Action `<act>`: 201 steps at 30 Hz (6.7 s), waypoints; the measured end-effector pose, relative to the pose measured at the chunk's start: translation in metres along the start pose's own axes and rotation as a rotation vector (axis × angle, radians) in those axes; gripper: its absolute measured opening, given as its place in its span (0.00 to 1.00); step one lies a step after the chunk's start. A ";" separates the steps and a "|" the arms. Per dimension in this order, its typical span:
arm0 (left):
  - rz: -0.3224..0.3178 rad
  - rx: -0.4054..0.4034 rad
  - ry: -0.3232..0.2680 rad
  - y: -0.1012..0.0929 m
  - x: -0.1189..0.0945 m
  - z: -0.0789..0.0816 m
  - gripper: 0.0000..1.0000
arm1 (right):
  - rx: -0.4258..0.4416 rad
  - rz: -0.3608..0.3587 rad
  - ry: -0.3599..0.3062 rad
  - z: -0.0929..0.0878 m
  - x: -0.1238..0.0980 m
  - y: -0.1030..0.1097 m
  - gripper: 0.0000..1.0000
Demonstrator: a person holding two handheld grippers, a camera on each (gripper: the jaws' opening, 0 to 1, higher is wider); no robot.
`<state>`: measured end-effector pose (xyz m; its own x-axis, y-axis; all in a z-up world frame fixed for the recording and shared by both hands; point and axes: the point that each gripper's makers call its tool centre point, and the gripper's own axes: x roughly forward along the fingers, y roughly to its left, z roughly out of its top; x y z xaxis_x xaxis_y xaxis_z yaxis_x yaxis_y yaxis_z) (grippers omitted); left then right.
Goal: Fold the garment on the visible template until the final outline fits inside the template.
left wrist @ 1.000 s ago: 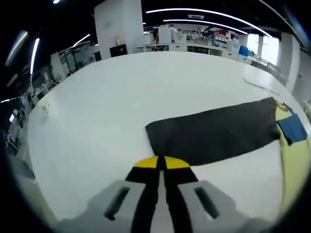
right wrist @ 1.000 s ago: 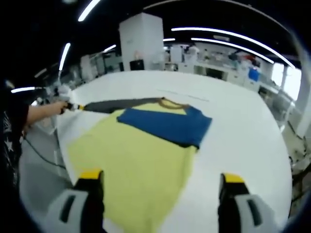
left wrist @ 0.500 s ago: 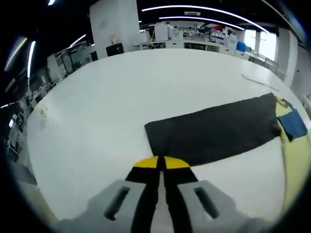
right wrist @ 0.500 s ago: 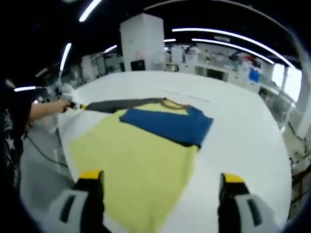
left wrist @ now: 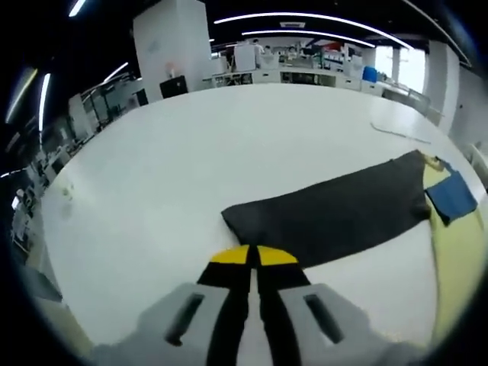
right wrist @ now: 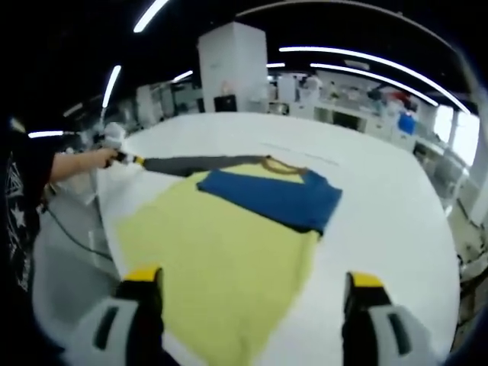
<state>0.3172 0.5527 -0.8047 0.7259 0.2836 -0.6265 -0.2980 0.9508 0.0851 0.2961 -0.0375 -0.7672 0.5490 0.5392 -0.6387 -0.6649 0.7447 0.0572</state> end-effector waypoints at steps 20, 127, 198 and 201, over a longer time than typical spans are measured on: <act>-0.122 0.067 -0.110 -0.046 -0.014 0.062 0.00 | -0.020 0.028 -0.008 0.000 -0.004 0.014 0.99; -0.801 0.264 -0.242 -0.473 -0.076 0.128 0.00 | 0.018 0.144 -0.021 -0.028 -0.006 0.047 0.99; -1.041 0.507 -0.182 -0.497 -0.100 0.019 0.96 | -0.026 0.220 0.002 -0.019 0.002 0.046 0.99; -1.039 0.493 -0.186 -0.482 -0.104 0.020 0.99 | -0.036 0.229 -0.002 -0.017 0.001 0.045 0.99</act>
<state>0.3978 0.0677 -0.7649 0.5714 -0.6853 -0.4515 0.7372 0.6704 -0.0845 0.2582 -0.0105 -0.7788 0.3827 0.6936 -0.6103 -0.7900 0.5882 0.1731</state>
